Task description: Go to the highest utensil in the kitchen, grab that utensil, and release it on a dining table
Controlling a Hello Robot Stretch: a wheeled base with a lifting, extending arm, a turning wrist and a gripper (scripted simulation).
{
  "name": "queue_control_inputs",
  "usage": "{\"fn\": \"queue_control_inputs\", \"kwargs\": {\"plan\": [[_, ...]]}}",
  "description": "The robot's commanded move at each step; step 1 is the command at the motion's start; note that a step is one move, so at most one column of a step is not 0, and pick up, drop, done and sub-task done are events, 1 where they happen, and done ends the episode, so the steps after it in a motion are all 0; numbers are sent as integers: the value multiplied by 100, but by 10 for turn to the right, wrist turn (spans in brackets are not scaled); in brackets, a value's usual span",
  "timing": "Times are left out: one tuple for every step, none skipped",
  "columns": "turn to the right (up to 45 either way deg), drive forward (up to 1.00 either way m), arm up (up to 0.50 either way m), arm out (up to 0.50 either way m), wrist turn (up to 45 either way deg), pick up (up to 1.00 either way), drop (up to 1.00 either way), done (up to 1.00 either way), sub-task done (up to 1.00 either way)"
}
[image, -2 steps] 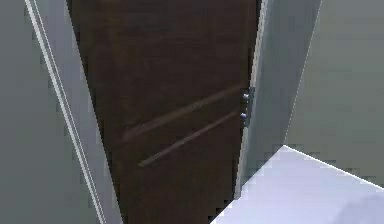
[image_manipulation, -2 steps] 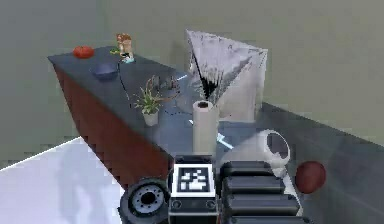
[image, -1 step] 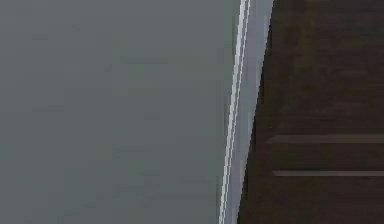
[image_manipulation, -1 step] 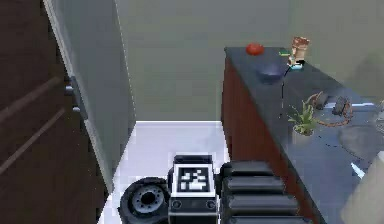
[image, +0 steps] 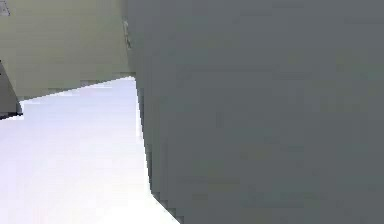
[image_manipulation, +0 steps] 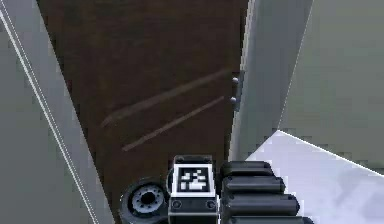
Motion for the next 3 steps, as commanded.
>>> {"fn": "queue_control_inputs", "kwargs": {"plan": [[-300, 0, 0, 0, 0, 0, 0, 0, 0], [0, 100, 0, 0, 0, 0, 0, 0, 0], [-60, 0, 0, 0, 0, 0, 0, 0, 0]]}}
